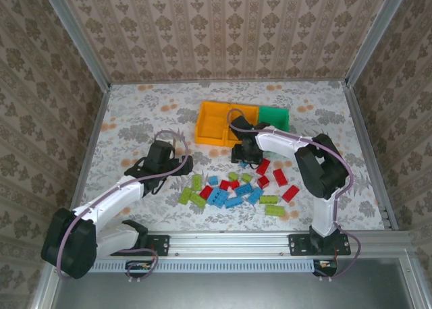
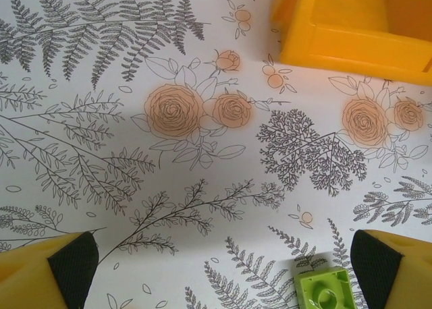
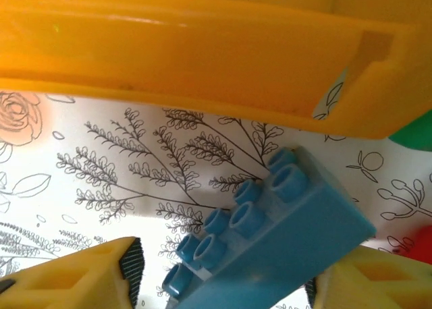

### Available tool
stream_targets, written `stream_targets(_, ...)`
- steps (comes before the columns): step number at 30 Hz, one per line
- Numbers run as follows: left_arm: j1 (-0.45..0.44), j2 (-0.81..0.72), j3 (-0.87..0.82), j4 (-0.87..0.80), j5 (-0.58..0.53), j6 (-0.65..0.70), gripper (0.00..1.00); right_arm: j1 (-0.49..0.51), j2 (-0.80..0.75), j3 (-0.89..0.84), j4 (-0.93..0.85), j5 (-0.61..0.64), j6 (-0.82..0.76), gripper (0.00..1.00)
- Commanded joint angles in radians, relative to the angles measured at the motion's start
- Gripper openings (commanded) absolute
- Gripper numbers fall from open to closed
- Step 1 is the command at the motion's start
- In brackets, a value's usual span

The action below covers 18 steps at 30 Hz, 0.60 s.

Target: Sort the legos into containers by color

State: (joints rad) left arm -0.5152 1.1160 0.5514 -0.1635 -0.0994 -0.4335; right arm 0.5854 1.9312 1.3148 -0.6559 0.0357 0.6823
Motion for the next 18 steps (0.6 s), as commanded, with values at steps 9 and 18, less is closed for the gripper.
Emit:
stream_targets(9,0.007,-0.011,-0.015,0.019,0.020,0.018,1.00,0.051,0.004,0.045,-0.035,0.087,-0.016,0.27)
stream_targets(18,-0.004,-0.011,-0.018,0.004,0.061,0.034,1.00,0.069,-0.163,0.004,-0.034,0.113,-0.078,0.20)
